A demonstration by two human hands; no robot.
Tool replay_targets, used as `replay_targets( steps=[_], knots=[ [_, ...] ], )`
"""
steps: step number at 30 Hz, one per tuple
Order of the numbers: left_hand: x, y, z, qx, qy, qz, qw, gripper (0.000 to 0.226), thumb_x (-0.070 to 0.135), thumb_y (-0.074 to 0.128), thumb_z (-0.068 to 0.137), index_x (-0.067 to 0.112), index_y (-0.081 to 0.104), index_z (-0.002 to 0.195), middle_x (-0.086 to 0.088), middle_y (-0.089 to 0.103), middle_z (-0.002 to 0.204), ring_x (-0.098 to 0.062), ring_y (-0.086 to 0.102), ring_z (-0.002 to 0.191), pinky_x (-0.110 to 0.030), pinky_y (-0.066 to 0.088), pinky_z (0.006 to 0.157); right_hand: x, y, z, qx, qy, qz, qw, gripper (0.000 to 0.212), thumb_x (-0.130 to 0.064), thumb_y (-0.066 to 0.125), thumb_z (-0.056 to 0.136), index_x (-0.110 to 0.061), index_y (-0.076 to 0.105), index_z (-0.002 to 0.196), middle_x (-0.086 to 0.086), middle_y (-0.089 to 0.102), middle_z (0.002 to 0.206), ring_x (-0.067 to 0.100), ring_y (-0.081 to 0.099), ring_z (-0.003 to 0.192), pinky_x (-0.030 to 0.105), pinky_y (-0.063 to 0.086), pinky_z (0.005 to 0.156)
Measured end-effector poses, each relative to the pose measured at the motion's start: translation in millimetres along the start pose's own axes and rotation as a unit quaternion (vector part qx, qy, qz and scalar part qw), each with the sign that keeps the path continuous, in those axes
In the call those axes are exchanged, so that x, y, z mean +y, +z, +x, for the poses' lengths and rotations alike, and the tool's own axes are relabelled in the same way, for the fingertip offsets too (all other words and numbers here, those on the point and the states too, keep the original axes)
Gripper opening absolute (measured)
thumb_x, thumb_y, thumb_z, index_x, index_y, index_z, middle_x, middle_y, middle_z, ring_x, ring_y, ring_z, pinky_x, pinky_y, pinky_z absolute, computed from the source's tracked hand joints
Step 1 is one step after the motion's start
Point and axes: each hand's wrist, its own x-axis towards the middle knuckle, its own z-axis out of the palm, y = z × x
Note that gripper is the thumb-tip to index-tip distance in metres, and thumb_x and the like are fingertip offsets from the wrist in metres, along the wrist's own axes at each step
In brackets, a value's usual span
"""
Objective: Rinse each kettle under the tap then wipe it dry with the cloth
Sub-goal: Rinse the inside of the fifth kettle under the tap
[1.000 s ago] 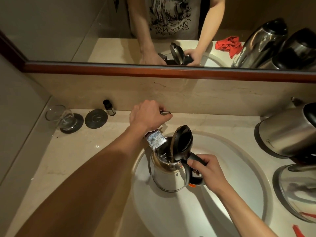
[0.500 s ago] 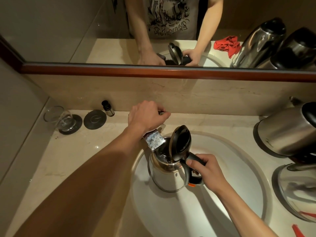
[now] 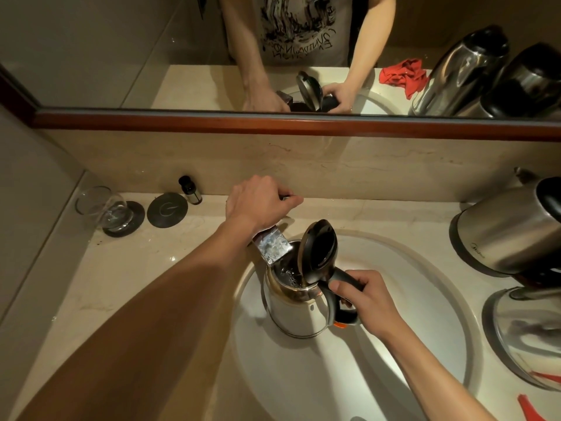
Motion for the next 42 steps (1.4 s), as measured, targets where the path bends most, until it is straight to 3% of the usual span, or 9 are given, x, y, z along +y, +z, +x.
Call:
replay_targets(
  steps=[8, 13, 17, 25, 32, 38, 42],
  knots=[
    [0.9, -2.0, -0.7, -0.008, 0.004, 0.001, 1.0, 0.04, 0.07, 0.051, 0.088, 0.044, 0.072, 0.109, 0.007, 0.072, 0.078, -0.019, 0.064, 0.078, -0.033, 0.049, 0.069, 0.6, -0.9, -1.1, 0.003, 0.004, -0.005, 1.0, 0.037, -0.051, 0.07, 0.065, -0.024, 0.051, 0.048, 0.002, 0.035, 0.057, 0.018, 0.031, 0.057, 0.034, 0.021, 0.059],
    [2.1, -4.1, -0.9, -0.013, -0.001, -0.006, 1.0, 0.039, 0.069, 0.054, 0.087, 0.042, 0.073, 0.107, 0.012, 0.071, 0.074, -0.014, 0.061, 0.073, -0.029, 0.039, 0.06, -1.3, 0.6, 1.4, -0.003, 0.001, -0.011, 1.0, 0.041, -0.051, 0.07, 0.065, -0.019, 0.049, 0.049, 0.002, 0.034, 0.056, 0.018, 0.029, 0.056, 0.032, 0.021, 0.056],
    [2.4, -4.4, -0.5, -0.017, -0.005, -0.023, 1.0, 0.036, 0.067, 0.058, 0.086, 0.04, 0.075, 0.103, 0.012, 0.072, 0.077, -0.012, 0.061, 0.071, -0.027, 0.035, 0.055, -0.8, 0.3, 2.3, -0.002, 0.0, -0.012, 1.0, 0.053, -0.052, 0.07, 0.065, -0.006, 0.047, 0.053, 0.003, 0.033, 0.056, 0.018, 0.029, 0.056, 0.032, 0.022, 0.056],
    [4.1, -1.5, 0.9, -0.011, -0.008, -0.011, 1.0, 0.035, 0.068, 0.06, 0.084, 0.041, 0.075, 0.101, 0.014, 0.072, 0.076, -0.01, 0.06, 0.071, -0.025, 0.035, 0.054, 0.5, -1.3, 2.3, 0.001, 0.006, -0.008, 1.0, 0.046, -0.051, 0.07, 0.066, -0.013, 0.049, 0.051, 0.005, 0.034, 0.058, 0.019, 0.03, 0.059, 0.036, 0.021, 0.062],
    [5.4, -0.2, 0.3, 0.0, -0.016, 0.005, 1.0, 0.037, 0.068, 0.058, 0.082, 0.036, 0.076, 0.09, 0.01, 0.068, 0.074, -0.015, 0.06, 0.073, -0.028, 0.037, 0.062, 1.1, -1.4, 1.3, 0.009, 0.013, -0.005, 1.0, 0.043, -0.052, 0.07, 0.064, -0.018, 0.05, 0.05, 0.004, 0.034, 0.056, 0.019, 0.03, 0.057, 0.035, 0.022, 0.06],
    [2.9, 2.4, 1.2, -0.001, -0.006, 0.011, 1.0, 0.037, 0.069, 0.058, 0.08, 0.038, 0.075, 0.093, 0.009, 0.07, 0.078, -0.017, 0.063, 0.078, -0.029, 0.048, 0.068, 0.2, -0.9, -0.2, 0.011, 0.015, -0.005, 1.0, 0.039, -0.052, 0.07, 0.064, -0.024, 0.05, 0.046, 0.001, 0.035, 0.055, 0.017, 0.03, 0.055, 0.033, 0.022, 0.057],
    [2.9, 3.4, 1.4, 0.002, -0.01, 0.003, 1.0, 0.038, 0.068, 0.057, 0.08, 0.037, 0.075, 0.092, 0.01, 0.07, 0.077, -0.017, 0.063, 0.077, -0.029, 0.048, 0.068, -0.3, -1.1, -0.5, 0.011, 0.015, -0.005, 1.0, 0.04, -0.052, 0.069, 0.064, -0.023, 0.049, 0.046, 0.002, 0.034, 0.055, 0.017, 0.03, 0.055, 0.033, 0.022, 0.058]
  ],
)
